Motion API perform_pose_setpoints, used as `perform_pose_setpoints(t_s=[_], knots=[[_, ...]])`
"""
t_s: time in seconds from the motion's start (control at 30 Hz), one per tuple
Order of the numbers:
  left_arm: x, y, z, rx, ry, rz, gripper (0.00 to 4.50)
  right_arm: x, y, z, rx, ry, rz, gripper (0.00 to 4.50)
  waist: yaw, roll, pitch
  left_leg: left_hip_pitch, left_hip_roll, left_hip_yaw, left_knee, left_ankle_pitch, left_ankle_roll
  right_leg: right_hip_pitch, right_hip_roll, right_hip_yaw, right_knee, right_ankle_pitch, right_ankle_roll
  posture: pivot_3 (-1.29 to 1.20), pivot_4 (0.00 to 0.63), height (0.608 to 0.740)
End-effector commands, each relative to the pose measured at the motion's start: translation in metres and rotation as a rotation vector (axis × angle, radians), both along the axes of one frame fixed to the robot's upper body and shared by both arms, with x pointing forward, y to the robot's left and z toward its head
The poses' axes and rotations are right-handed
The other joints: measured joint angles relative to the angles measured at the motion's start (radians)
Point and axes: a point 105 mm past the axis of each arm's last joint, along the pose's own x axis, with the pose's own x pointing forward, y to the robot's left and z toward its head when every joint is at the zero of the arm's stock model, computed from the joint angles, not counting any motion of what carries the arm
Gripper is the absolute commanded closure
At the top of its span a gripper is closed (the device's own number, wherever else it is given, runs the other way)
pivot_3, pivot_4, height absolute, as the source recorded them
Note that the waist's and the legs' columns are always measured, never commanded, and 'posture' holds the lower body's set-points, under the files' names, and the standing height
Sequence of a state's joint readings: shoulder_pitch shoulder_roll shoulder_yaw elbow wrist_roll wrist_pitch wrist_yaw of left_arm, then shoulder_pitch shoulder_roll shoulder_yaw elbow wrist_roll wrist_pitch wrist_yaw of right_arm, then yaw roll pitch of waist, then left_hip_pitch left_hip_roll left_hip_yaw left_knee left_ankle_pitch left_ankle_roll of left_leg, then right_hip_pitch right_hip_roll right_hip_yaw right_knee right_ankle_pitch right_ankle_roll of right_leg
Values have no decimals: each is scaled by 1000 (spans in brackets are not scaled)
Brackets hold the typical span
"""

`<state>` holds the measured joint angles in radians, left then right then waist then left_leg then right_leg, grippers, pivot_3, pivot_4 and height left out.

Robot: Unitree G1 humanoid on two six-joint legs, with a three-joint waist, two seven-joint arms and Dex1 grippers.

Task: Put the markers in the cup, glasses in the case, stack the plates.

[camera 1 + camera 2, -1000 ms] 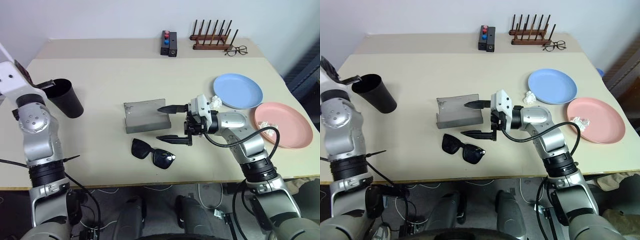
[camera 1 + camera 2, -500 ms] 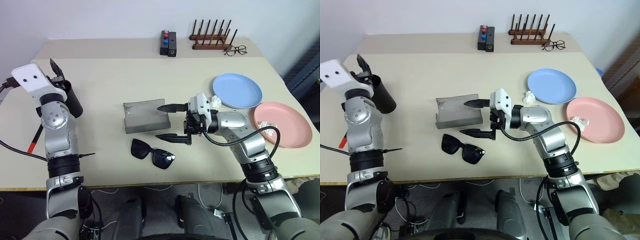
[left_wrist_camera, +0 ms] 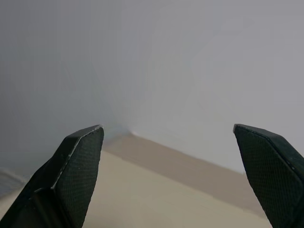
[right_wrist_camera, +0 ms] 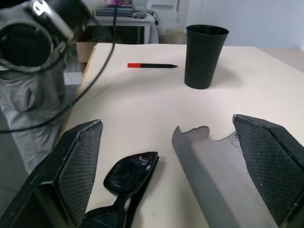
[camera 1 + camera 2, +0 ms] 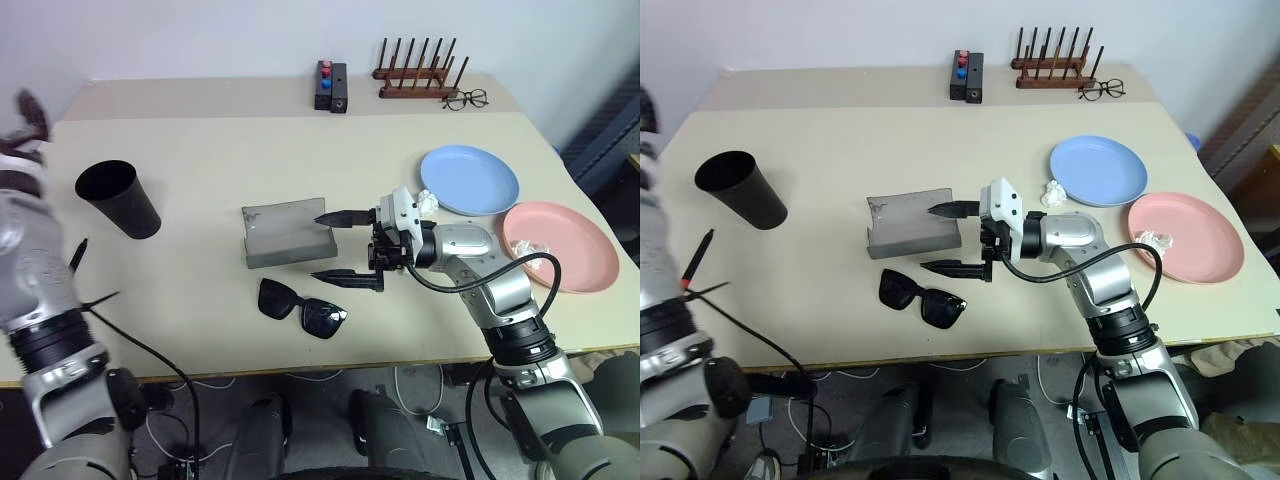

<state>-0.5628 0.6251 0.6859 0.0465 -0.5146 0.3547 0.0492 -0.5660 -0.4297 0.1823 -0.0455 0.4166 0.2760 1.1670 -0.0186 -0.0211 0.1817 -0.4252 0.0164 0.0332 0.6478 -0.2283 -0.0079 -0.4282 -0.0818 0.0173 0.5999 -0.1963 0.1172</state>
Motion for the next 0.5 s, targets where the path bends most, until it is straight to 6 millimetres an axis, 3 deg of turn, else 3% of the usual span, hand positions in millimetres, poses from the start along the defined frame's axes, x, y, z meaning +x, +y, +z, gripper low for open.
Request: perform_pose_setpoints(t_s=[0.03, 0.23, 0.3, 0.4, 0.5], knots=[[-26, 33, 5, 13, 72, 122, 54, -2, 8, 11, 43, -50, 30, 0, 1, 0, 0, 0, 0, 0, 0, 0, 0, 0, 0, 0, 0, 0, 0, 0, 150, 740], [-57, 67, -9, 81, 348, 344, 54, 1, 16, 11, 68, -57, 43, 0, 7, -2, -1, 0, 0, 0, 0, 0, 0, 1, 0, -1, -1, 0, -1, 0, 150, 740], [-58, 72, -23, 70, 495, 342, 54, 3, 18, 11, 73, -58, 47, 0, 7, -2, -1, 0, 0, 0, 0, 0, -1, 0, 0, -1, -1, -1, -1, 0, 150, 740], [-51, 63, -46, 126, 776, 219, 54, 4, 22, 11, 78, -62, 57, 0, 2, -3, -1, 0, 1, 0, -1, 0, -1, -1, 0, -1, 0, -2, -4, 0, 150, 740], [-47, 53, -44, 219, 847, 130, 54, 5, 24, 12, 83, -66, 62, 0, 2, -3, -1, 0, 1, 1, -2, 0, -1, -2, -1, -1, 0, -2, -4, 0, 150, 740]])
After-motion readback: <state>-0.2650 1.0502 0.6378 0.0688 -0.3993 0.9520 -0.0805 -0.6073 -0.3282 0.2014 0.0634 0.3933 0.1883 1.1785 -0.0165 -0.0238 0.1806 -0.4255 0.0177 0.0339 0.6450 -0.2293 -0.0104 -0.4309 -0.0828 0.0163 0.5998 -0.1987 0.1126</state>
